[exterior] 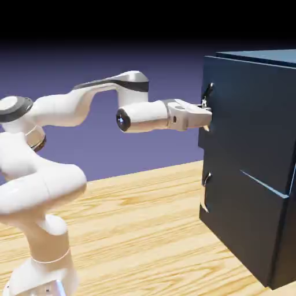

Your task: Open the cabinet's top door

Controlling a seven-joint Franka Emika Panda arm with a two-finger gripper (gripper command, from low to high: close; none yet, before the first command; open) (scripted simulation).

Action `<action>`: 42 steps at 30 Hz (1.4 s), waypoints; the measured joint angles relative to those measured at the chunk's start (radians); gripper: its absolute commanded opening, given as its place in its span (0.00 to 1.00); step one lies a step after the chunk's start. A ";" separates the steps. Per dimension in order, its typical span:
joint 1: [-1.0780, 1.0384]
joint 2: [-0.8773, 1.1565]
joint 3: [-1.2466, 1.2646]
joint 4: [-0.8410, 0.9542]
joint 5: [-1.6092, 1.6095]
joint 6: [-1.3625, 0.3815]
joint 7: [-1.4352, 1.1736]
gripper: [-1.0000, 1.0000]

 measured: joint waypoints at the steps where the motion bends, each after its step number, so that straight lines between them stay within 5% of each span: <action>1: 0.017 0.001 -0.026 -0.033 -0.016 -0.044 -0.011 0.00; 20: -0.066 0.175 -0.585 -0.294 -0.577 -0.870 -0.252 0.00; 29: -0.224 0.486 -0.762 -0.159 -0.949 -1.183 -0.464 0.00; 42: -0.299 0.957 -0.844 0.192 -1.364 -1.410 -0.700 0.00</action>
